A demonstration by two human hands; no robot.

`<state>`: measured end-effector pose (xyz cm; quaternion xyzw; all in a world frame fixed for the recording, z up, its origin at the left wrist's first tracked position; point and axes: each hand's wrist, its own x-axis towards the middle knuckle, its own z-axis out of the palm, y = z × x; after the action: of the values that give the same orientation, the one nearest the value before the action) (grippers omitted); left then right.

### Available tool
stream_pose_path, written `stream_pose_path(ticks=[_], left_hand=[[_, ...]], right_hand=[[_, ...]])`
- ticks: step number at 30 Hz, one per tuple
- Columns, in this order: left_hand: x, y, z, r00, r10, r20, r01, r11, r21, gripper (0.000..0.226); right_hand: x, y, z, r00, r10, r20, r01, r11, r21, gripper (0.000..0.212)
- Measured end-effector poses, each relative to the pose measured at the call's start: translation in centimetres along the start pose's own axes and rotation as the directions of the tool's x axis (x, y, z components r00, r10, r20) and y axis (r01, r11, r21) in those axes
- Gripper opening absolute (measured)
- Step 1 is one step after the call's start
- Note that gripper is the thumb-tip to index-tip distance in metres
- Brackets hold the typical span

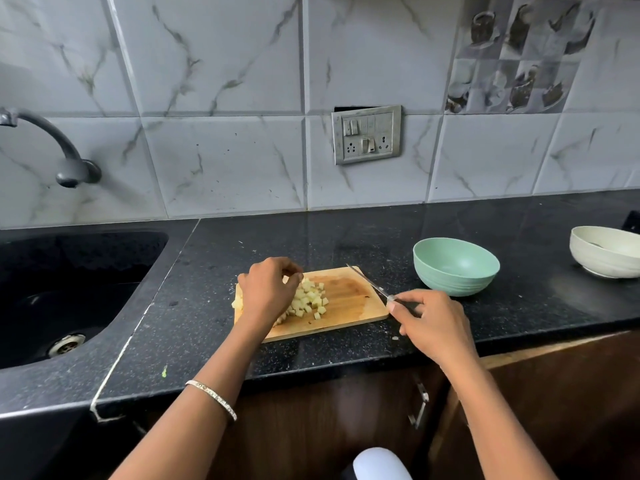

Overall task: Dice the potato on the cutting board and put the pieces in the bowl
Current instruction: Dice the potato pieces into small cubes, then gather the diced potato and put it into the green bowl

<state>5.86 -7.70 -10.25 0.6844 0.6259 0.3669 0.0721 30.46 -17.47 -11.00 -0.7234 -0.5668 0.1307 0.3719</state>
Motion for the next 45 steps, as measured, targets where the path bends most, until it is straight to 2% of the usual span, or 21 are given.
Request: stream_pose_path(ticks=[2, 5, 9, 13, 16, 18, 20, 22, 23, 25, 27, 29, 32, 36, 42, 45], left_hand=[[-0.1, -0.2, -0.4, 1.000, 0.013, -0.002, -0.013, 1.000, -0.010, 0.004], [-0.5, -1.0, -1.3, 1.000, 0.013, -0.019, -0.014, 1.000, -0.025, 0.002], [-1.2, -2.5, -2.6, 0.999, 0.001, -0.039, -0.002, 0.999, -0.035, 0.004], [-1.8, -3.7, -4.2, 0.997, -0.060, -0.043, 0.061, 0.998, 0.002, 0.012], [-1.9, -4.7, -5.6, 0.994, -0.112, 0.005, 0.112, 0.994, 0.016, 0.029], [-1.8, -5.4, -6.5, 0.982, -0.160, 0.102, 0.157, 0.987, 0.039, 0.054], [-1.6, -5.9, -7.3, 0.949, -0.211, 0.234, 0.195, 0.977, 0.089, 0.090], [-1.5, -6.0, -7.9, 0.898, -0.253, 0.359, 0.213, 0.966, 0.147, 0.115], [-1.4, -5.8, -7.9, 0.879, -0.258, 0.401, 0.205, 0.964, 0.173, 0.117], [-1.3, -5.5, -7.7, 0.861, -0.251, 0.442, 0.176, 0.963, 0.204, 0.106], [-1.1, -5.2, -7.4, 0.855, -0.236, 0.461, 0.156, 0.966, 0.205, 0.096], [-0.7, -5.3, -7.2, 0.849, -0.227, 0.477, 0.149, 0.969, 0.196, 0.099], [0.1, -5.2, -7.0, 0.828, -0.242, 0.507, 0.152, 0.965, 0.211, 0.109], [0.9, -4.8, -6.6, 0.809, -0.246, 0.533, 0.119, 0.958, 0.261, 0.108], [2.3, -4.2, -6.4, 0.750, -0.257, 0.609, 0.069, 0.947, 0.315, 0.116], [2.9, -3.9, -6.1, 0.754, -0.246, 0.609, 0.047, 0.945, 0.324, 0.106]], right_hand=[[0.5, -0.3, 0.1, 0.996, -0.004, -0.087, -0.010, 0.988, -0.152, 0.025], [0.9, -0.7, 0.7, 0.992, -0.018, -0.128, -0.023, 0.948, -0.317, 0.029], [1.2, -0.6, 1.6, 0.986, -0.068, -0.155, -0.003, 0.910, -0.414, 0.027], [1.1, -0.2, 2.7, 0.989, -0.079, -0.122, 0.019, 0.902, -0.432, 0.031], [0.9, -0.5, 2.9, 0.981, -0.117, -0.153, 0.028, 0.873, -0.487, 0.035], [0.8, -1.6, 3.1, 0.964, -0.187, -0.189, 0.089, 0.896, -0.434, 0.035], [0.9, -3.2, 3.7, 0.963, -0.240, -0.126, 0.197, 0.938, -0.287, 0.035], [1.5, -4.9, 4.3, 0.971, -0.225, 0.083, 0.235, 0.962, -0.141, 0.046], [2.0, -5.7, 4.3, 0.956, -0.211, 0.203, 0.237, 0.965, -0.116, 0.056], [3.4, -7.1, 4.7, 0.906, -0.193, 0.376, 0.260, 0.956, -0.136, 0.076], [4.8, -7.9, 5.0, 0.854, -0.157, 0.496, 0.280, 0.942, -0.184, 0.095], [6.0, -8.5, 5.6, 0.801, -0.112, 0.588, 0.320, 0.910, -0.264, 0.112], [7.0, -9.6, 6.5, 0.753, -0.071, 0.654, 0.372, 0.866, -0.334, 0.119], [7.2, -11.2, 7.6, 0.727, -0.051, 0.685, 0.412, 0.830, -0.375, 0.116], [7.8, -12.0, 8.9, 0.711, -0.059, 0.700, 0.382, 0.869, -0.315, 0.122], [8.1, -11.9, 9.0, 0.708, -0.085, 0.701, 0.391, 0.874, -0.289, 0.113]])
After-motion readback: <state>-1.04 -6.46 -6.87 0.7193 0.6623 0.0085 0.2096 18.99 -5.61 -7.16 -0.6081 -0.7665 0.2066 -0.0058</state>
